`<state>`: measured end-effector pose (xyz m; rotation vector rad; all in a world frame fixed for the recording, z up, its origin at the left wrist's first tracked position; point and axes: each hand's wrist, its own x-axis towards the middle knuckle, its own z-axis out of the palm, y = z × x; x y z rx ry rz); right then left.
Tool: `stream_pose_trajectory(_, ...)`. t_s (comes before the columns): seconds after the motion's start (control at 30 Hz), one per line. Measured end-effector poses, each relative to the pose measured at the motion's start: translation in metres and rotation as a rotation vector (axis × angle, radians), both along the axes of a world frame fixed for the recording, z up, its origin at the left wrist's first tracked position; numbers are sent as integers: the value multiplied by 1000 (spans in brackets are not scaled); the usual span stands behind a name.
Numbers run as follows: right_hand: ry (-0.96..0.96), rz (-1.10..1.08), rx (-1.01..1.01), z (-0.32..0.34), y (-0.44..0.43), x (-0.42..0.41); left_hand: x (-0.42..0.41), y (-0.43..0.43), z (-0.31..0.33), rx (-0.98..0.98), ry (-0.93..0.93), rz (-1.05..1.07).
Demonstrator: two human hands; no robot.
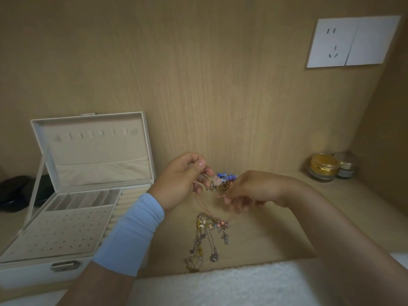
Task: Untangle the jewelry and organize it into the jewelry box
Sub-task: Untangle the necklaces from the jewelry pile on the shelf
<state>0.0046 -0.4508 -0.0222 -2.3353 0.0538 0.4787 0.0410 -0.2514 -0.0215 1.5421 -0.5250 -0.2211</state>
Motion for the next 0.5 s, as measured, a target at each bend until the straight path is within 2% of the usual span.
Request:
stream_pose_trajectory(0.07, -131, 44, -100, 8, -1, -2, -3, -1, 3, -37, 24, -50)
stream_pose_trajectory(0.1, -207, 55, -46, 12, 0, -2, -5, -1, 5, -58, 31, -70)
stream_pose_trajectory(0.2, -275, 177, 451, 20, 8, -5, -9, -2, 11, -87, -1, -91)
stream_pose_trajectory(0.23, -274, 205, 565, 20, 12, -5, -10, -2, 13, -85, -27, -83)
stream_pose_trajectory(0.27, -294, 210, 599, 19, 15, -5, -11, -1, 15, -70, -64, -67)
stream_pose_trajectory(0.37, -404, 108, 521, 20, 19, -7, -8, 4, 16, 41, -164, -13)
stream_pose_trajectory(0.5, -511, -28, 474, 30, 12, -9, -2, 8, 10, 122, -73, -47)
